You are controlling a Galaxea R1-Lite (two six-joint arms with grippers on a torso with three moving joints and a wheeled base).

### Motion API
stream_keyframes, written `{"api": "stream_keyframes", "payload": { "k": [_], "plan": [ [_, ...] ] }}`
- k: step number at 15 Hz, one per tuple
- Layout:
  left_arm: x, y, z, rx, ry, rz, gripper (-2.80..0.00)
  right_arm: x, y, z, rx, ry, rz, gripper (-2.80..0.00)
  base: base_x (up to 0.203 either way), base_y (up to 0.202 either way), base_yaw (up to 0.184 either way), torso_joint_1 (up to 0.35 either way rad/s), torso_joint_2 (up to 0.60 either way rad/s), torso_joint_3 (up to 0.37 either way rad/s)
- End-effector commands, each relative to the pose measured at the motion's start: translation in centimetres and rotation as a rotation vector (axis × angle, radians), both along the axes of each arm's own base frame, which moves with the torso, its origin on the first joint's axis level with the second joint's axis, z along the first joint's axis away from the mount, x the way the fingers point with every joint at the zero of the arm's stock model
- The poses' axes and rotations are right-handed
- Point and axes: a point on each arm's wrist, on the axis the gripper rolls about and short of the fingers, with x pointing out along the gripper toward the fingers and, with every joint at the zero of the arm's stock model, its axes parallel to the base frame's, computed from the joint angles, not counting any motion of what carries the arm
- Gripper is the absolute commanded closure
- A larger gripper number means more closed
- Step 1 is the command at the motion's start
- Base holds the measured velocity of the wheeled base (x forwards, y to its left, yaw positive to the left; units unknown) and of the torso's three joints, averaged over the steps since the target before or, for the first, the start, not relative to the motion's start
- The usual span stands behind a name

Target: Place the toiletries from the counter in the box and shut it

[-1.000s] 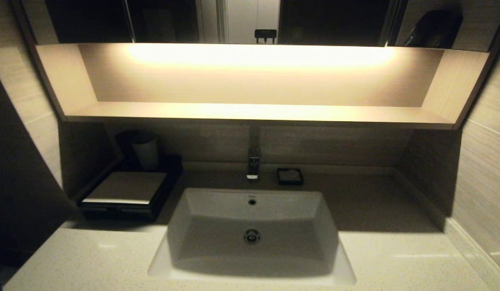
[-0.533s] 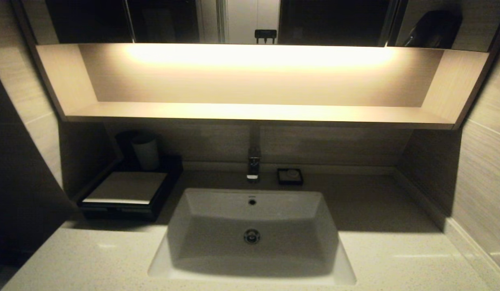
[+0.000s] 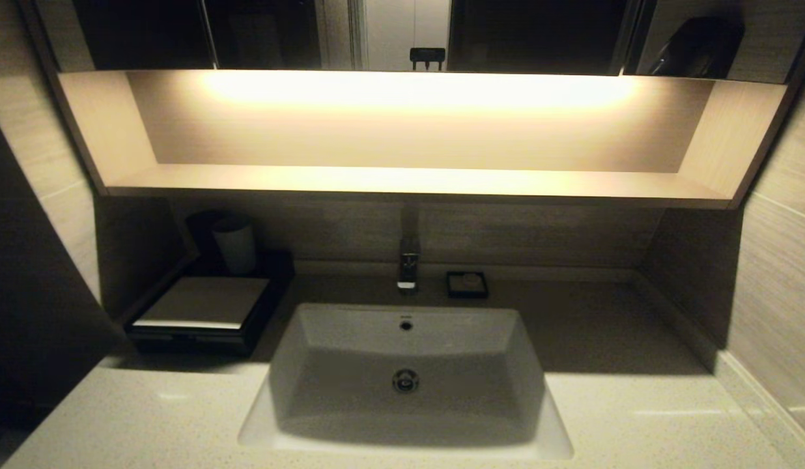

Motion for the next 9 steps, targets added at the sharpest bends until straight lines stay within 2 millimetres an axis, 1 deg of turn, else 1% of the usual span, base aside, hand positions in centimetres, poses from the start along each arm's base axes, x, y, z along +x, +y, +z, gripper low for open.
{"api": "stream_keyframes", "payload": {
  "k": [1, 2, 4, 6, 9],
  "plan": [
    [-0.1, 0.0, -0.1, 0.003, -0.043, -0.005, 0.0, 0.0, 0.0, 0.0, 0.0, 0.0, 0.0, 0.0, 0.0, 0.0, 0.0, 0.0, 0.0, 0.0],
    [0.0, 0.0, -0.2, 0.003, -0.053, -0.017, 0.0, 0.0, 0.0, 0.0, 0.0, 0.0, 0.0, 0.0, 0.0, 0.0, 0.0, 0.0, 0.0, 0.0],
    [0.4, -0.1, -1.2, 0.001, -0.024, -0.028, 0.0, 0.0, 0.0, 0.0, 0.0, 0.0, 0.0, 0.0, 0.0, 0.0, 0.0, 0.0, 0.0, 0.0],
    [0.8, -0.1, -2.0, -0.003, -0.031, -0.031, 0.0, 0.0, 0.0, 0.0, 0.0, -0.001, 0.0, 0.0, 0.0, 0.0, 0.0, 0.0, 0.0, 0.0],
    [0.9, -0.1, -2.2, -0.025, -0.032, -0.045, 0.0, 0.0, 0.0, 0.0, 0.0, 0.0, 0.0, 0.0, 0.0, 0.0, 0.0, 0.0, 0.0, 0.0]
  ]
}}
